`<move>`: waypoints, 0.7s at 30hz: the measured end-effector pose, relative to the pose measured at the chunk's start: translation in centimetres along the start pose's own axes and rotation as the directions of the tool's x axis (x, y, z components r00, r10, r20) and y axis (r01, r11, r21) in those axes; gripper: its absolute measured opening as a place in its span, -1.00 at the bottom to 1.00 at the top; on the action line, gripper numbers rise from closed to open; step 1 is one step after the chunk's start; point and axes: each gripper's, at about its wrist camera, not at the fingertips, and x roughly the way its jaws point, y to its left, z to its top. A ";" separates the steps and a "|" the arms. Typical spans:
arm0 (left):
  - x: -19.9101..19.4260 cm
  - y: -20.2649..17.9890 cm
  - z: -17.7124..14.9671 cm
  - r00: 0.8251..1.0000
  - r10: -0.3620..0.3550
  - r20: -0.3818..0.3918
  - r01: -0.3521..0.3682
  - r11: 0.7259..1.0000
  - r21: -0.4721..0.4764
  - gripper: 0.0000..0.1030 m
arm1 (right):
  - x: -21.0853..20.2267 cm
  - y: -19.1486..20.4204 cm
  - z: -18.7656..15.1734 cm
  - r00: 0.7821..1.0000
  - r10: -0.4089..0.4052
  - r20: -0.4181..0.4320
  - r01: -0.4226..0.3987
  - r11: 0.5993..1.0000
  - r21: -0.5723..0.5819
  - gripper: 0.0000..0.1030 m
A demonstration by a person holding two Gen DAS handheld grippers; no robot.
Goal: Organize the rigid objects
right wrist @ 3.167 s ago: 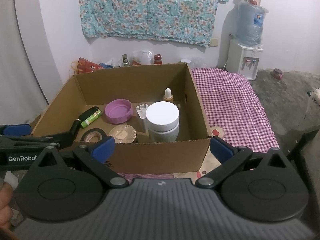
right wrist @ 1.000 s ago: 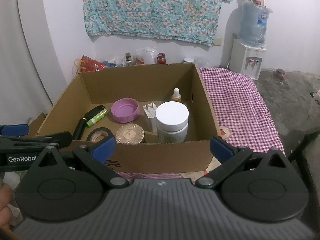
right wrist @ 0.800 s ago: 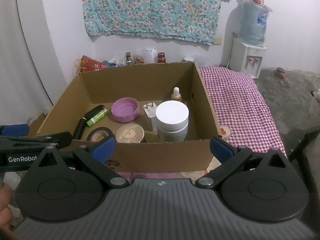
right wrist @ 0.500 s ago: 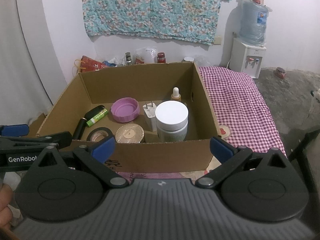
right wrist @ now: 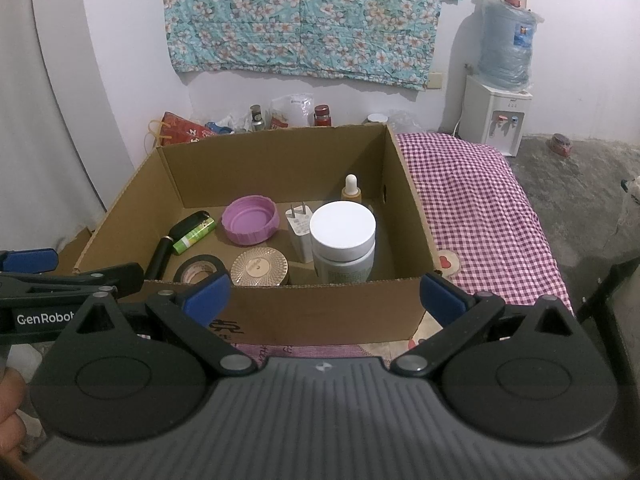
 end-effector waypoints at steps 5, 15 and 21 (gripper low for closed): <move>0.0 -0.1 0.1 1.000 0.002 -0.001 -0.002 1.000 0.000 0.99 | 0.0 0.0 0.0 1.000 0.000 0.000 0.000 1.000 0.001 0.97; -0.1 0.0 0.2 1.000 0.002 0.000 -0.002 1.000 0.000 0.98 | 0.0 0.1 0.0 1.000 -0.001 0.000 0.001 1.000 0.001 0.97; -0.1 0.1 0.2 1.000 0.001 -0.001 -0.001 1.000 0.001 0.98 | 0.0 0.1 0.0 1.000 0.000 -0.001 0.000 1.000 0.002 0.97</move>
